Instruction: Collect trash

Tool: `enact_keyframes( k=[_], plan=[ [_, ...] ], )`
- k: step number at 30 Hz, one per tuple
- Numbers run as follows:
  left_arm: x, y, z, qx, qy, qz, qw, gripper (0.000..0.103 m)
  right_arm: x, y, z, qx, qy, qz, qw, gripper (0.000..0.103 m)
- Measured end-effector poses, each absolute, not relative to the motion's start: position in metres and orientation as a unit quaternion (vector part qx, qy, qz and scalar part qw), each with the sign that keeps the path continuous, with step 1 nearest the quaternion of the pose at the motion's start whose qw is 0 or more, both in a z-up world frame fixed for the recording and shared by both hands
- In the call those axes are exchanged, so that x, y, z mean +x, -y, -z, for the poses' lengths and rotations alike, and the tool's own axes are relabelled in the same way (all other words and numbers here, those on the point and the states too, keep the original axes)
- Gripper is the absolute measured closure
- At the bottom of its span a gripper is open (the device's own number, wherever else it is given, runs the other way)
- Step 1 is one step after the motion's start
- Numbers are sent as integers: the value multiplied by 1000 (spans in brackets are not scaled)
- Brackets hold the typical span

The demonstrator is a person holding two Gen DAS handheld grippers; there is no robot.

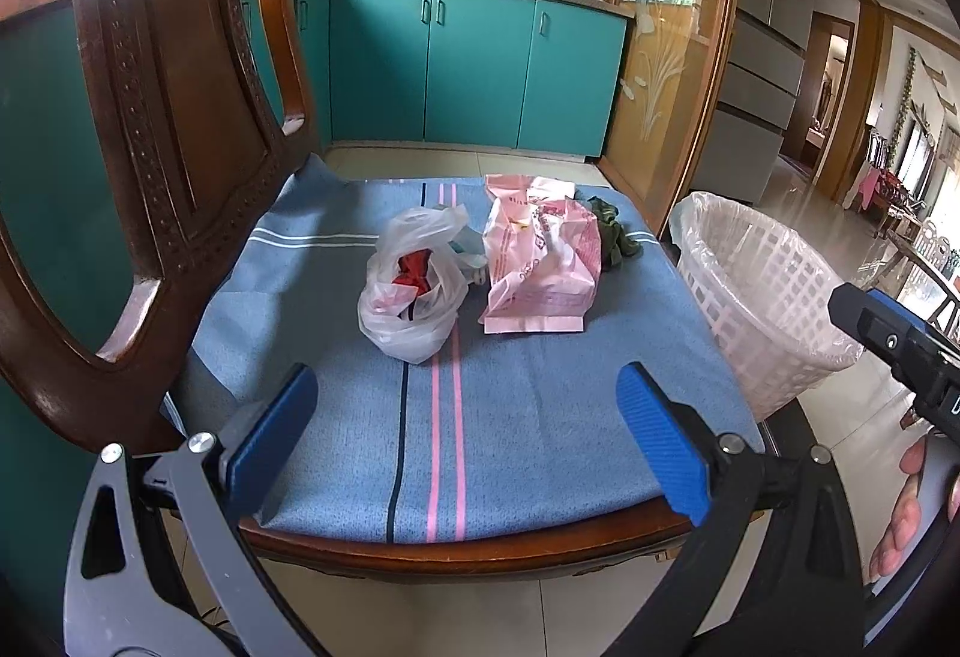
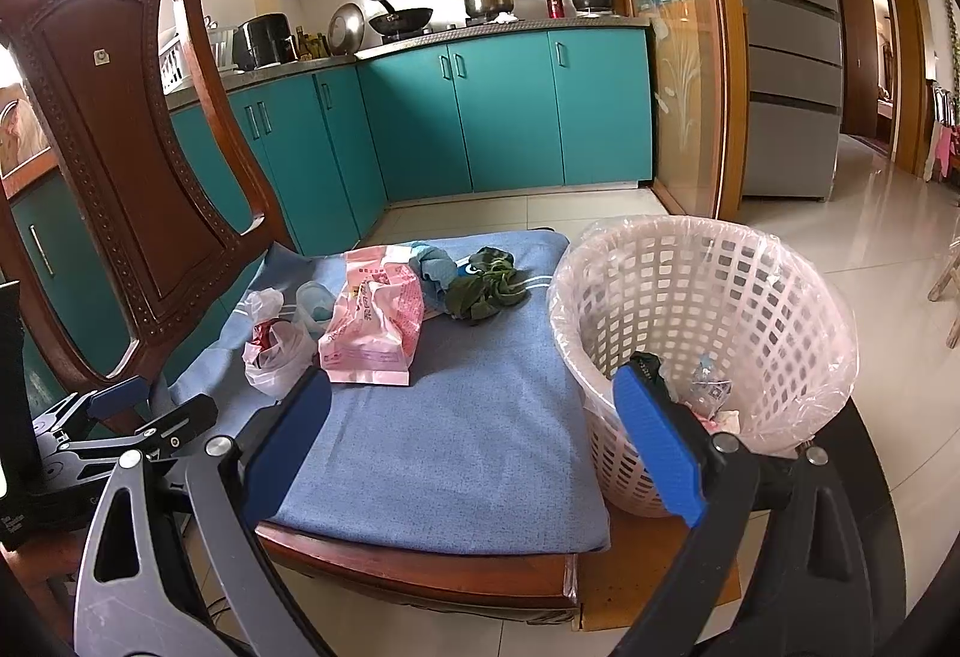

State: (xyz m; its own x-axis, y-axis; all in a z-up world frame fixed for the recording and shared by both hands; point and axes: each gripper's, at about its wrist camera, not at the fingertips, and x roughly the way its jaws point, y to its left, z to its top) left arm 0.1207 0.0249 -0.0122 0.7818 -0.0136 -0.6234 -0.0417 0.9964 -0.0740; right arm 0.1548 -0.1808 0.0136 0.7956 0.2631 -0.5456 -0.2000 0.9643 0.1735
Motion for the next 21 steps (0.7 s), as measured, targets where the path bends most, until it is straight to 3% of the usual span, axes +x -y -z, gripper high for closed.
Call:
enact_keyframes(
  k=[8, 21],
  plan=[
    [135, -29, 23, -34, -342, -20, 939, 4, 155, 179, -14, 56, -297, -126, 945, 10],
    [238, -57, 71, -44, -398, -39, 916, 4, 162, 172, -10, 55, -307, -128, 941, 10]
  ],
)
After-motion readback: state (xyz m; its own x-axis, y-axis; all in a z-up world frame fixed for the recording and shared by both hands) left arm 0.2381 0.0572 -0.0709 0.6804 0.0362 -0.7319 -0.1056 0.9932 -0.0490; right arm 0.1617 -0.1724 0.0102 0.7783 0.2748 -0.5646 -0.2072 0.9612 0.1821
